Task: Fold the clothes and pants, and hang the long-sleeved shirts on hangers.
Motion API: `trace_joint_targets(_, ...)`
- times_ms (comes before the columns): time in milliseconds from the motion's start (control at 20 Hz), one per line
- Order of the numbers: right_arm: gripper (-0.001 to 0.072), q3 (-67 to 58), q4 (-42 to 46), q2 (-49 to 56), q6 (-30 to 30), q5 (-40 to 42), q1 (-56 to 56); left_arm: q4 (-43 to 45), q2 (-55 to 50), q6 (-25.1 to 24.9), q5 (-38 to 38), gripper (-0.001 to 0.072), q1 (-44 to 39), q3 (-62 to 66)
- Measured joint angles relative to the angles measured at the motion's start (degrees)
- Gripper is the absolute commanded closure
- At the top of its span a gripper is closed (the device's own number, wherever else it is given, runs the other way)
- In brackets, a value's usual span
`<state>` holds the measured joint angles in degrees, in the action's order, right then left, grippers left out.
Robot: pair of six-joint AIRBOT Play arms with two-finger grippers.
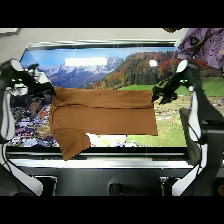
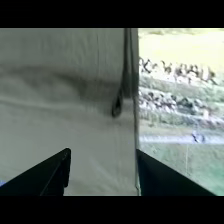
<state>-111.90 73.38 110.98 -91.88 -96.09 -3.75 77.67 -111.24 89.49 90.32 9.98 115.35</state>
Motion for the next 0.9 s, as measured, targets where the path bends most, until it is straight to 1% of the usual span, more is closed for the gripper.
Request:
trace_joint_targets(100, 0.0225, 1.75, -0.76, -4.57, 2.03, -0.28, -3.48, -0.07, 5.35, 0.33, 0.68, 0.0038, 3.52, -4.33)
trace_joint_targets(200, 0.023, 6.45, -3.85, -9.51, 4.09, 0.61, -8.24, -1.57, 12.63, 0.48, 0.2, 0.0038, 8.46, -13.66)
trace_joint_targets(350, 0.023, 18.67, -10.14, -16.9, 7.78, 3.3, -15.32, -6.4, 25.9, -0.83, -4.5, 0.0038, 16.33, -35.45)
trace_joint_targets(450, 0.023, 26.93, -13.68, -20.63, 10.16, 4.74, -18.08, -11.17, 34.1, -2.97, -8.15, 0.0038, 20.06, -50.62)
trace_joint_targets(550, 0.0231, 33.4, -15.89, -23.04, 11.91, 6.54, -19.3, -16.31, 40.57, -5.77, -12.17, 0.0038, 22.14, -63.93)
trace_joint_targets(650, 0.0231, 38.21, -17.42, -24.46, 13.0, 7.78, -19.82, -20.76, 44.52, -8.26, -15.82, 0.0038, 23.21, -74.07)
trace_joint_targets(750, 0.0231, 40.92, -18.43, -25.14, 13.68, 8.61, -20.09, -23.98, 46.58, -10.05, -18.01, 0.0038, 23.58, -81.11)
trace_joint_targets(900, 0.0231, 42.66, -19.39, -25.59, 14.16, 9.64, -20.26, -26.56, 47.93, -11.65, -20.9, 0.0039, 22.73, -86.55)
